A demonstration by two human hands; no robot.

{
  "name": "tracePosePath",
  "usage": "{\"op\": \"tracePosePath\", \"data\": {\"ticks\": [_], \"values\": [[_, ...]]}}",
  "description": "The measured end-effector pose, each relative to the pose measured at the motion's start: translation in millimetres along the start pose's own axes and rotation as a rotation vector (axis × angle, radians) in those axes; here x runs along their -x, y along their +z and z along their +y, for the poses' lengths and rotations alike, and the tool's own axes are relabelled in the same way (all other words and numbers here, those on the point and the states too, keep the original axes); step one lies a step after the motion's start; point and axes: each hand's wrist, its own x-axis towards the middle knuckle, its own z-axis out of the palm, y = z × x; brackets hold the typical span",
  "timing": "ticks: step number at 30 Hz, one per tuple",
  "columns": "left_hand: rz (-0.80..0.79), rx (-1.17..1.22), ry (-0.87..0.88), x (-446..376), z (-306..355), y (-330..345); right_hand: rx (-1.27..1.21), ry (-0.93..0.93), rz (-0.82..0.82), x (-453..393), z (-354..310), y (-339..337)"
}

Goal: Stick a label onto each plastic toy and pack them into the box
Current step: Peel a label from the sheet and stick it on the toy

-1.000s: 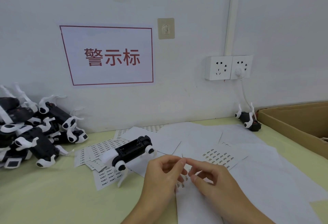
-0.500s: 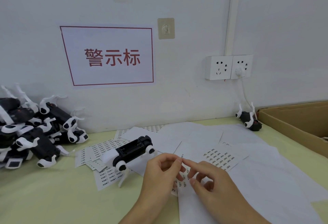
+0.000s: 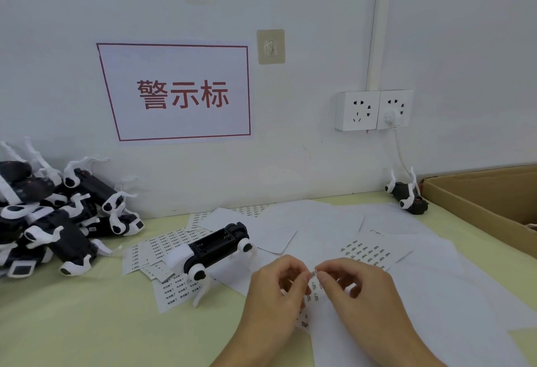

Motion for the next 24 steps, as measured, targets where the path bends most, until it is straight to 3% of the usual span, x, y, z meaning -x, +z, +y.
{"op": "tracePosePath", "data": {"ticks": [7,10,13,15,17,19,22,24], "values": [[0.005,-0.092,0.045,1,0,2,0.038,0.018,0.038,0,0,0],[0.148,-0.145,0.088,2,-1,2,0.033,0.038,0.095,-2,1,-1],[0.347,-0.244,0.299,4,2,1,0.006,0.074,0.091,-4,2,-2],[0.396,-0.307,0.413,5,6,1,-0.008,0.084,0.082,-4,2,-2],[0.424,-0.338,0.396,0,13,-3,-0.019,0.085,0.079,-4,2,-3],[0.454,-0.498,0.361,-8,18,-16,-0.03,0.078,0.082,-4,2,-3],[0.449,-1.056,0.384,-23,15,-46,-0.044,0.064,0.084,-4,0,-4],[0.357,-1.28,0.214,-27,14,-63,-0.046,0.062,0.073,-4,0,-3]]}}
